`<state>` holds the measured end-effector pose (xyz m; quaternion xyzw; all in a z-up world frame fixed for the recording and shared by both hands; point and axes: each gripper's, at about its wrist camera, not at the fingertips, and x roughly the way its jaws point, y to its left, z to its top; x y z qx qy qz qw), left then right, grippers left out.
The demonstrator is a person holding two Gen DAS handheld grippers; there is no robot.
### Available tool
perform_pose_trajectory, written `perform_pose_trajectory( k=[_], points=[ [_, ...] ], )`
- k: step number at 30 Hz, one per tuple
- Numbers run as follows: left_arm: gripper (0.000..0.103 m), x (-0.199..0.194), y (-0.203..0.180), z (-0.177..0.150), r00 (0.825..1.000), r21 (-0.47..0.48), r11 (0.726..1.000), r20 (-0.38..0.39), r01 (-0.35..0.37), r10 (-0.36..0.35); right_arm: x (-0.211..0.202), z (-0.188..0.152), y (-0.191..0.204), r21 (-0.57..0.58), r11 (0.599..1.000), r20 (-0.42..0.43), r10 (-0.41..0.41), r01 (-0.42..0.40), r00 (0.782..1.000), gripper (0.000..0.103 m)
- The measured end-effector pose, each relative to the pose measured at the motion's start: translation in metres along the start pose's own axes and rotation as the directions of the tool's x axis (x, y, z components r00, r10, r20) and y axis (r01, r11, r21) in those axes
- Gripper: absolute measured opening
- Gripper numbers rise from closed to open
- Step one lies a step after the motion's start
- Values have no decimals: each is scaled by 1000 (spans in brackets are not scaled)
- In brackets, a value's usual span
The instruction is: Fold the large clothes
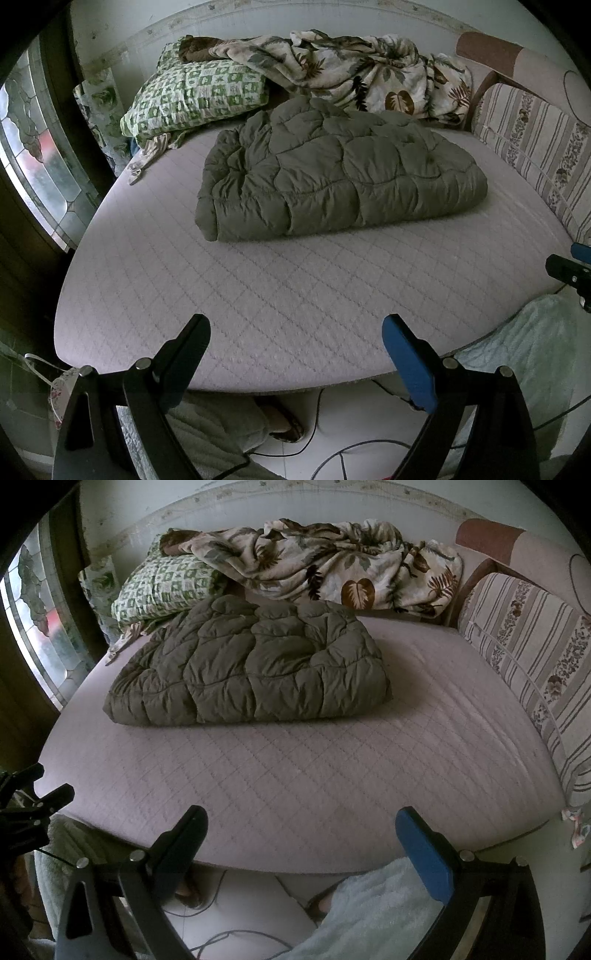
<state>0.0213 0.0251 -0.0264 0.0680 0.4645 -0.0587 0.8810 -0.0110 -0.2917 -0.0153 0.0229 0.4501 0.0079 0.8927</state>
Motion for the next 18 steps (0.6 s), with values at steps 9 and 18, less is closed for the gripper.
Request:
perform_pose_trajectory(
  k=[9,18],
  points=[
    [94,5,0,7,1000,5,1000,-2,6,-6,7,7,2,2,1000,-4,-6,6,1000,103],
    [94,8,0,12,1000,3,1000,-4,3,-3,9,9,3,1,1000,-8,-7,7,1000,103]
  ],
)
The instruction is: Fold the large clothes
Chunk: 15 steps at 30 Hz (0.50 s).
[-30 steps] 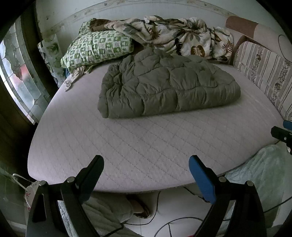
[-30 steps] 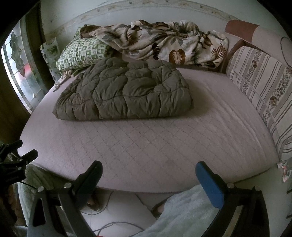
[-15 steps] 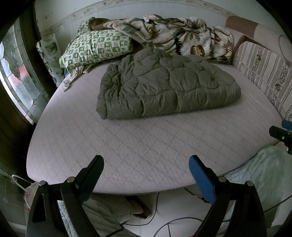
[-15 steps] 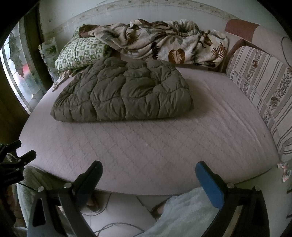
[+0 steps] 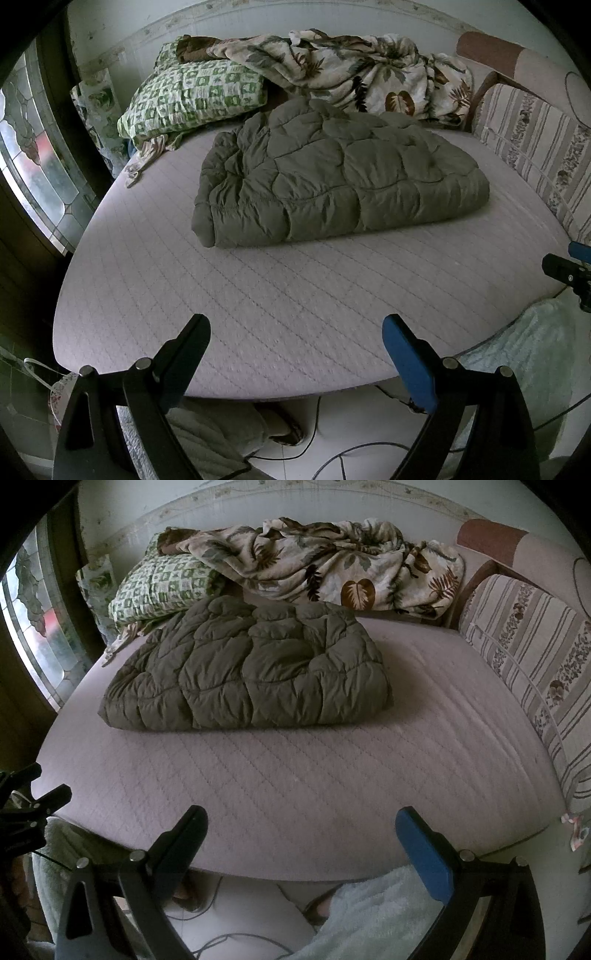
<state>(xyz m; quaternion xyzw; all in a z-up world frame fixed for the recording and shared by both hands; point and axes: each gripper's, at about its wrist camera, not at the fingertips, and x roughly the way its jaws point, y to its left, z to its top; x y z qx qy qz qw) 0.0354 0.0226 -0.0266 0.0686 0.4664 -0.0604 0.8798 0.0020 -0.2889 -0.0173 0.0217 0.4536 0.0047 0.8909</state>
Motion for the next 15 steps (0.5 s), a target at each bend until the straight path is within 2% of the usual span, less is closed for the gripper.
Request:
perform_pose_trajectory(
  k=[15],
  points=[
    [94,14,2,5,1000,-22,1000,-26,14,-15,18,7,-1,3,1000,-26,1,-1,1000,103]
  ],
)
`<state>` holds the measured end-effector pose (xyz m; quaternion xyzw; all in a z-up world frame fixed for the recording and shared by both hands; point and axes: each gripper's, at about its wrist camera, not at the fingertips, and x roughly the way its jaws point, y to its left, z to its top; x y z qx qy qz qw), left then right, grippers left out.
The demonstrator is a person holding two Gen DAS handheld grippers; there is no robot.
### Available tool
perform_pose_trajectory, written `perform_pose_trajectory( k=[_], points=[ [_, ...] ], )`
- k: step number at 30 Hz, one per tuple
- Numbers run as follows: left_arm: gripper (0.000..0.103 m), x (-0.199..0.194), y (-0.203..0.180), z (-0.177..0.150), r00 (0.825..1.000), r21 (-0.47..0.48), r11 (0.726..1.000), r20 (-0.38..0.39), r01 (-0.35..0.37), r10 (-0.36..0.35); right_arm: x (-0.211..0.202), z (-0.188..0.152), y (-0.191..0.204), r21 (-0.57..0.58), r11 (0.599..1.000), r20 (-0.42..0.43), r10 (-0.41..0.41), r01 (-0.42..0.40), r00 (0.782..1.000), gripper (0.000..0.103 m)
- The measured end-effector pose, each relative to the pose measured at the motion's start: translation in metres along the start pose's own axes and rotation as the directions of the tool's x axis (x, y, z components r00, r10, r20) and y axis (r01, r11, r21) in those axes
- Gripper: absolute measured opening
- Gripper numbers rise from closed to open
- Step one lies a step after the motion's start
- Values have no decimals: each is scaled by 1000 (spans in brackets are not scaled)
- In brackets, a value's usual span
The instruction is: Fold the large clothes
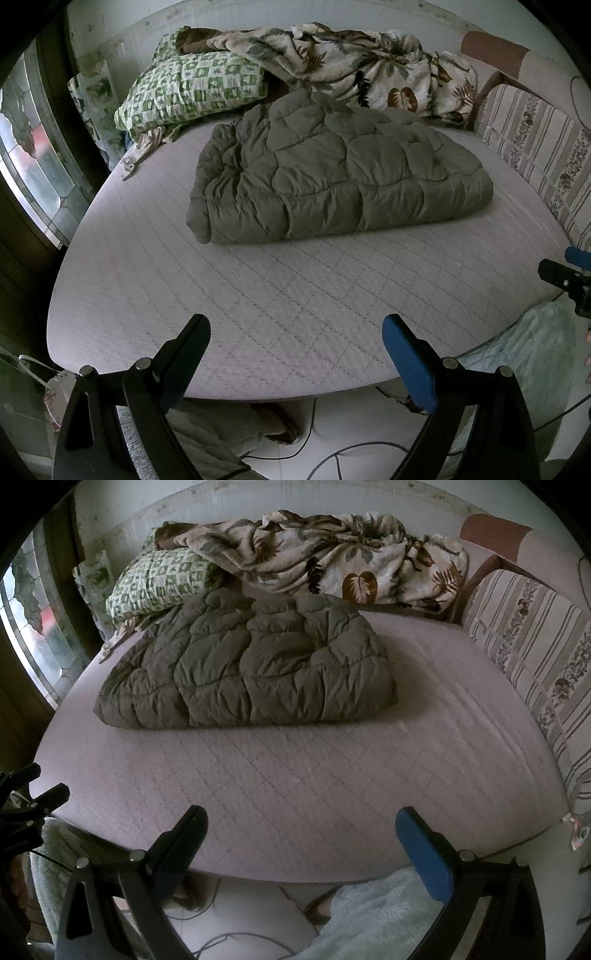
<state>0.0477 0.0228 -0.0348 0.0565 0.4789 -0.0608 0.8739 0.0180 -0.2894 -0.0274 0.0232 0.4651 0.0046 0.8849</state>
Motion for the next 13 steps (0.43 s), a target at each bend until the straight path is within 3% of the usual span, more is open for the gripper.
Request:
perform_pose_trajectory(
  k=[13],
  points=[
    [94,15,3,6,1000,-26,1000,-24,5,-6,18,5,-2,8,1000,-28,-2,2,1000,103]
  ],
)
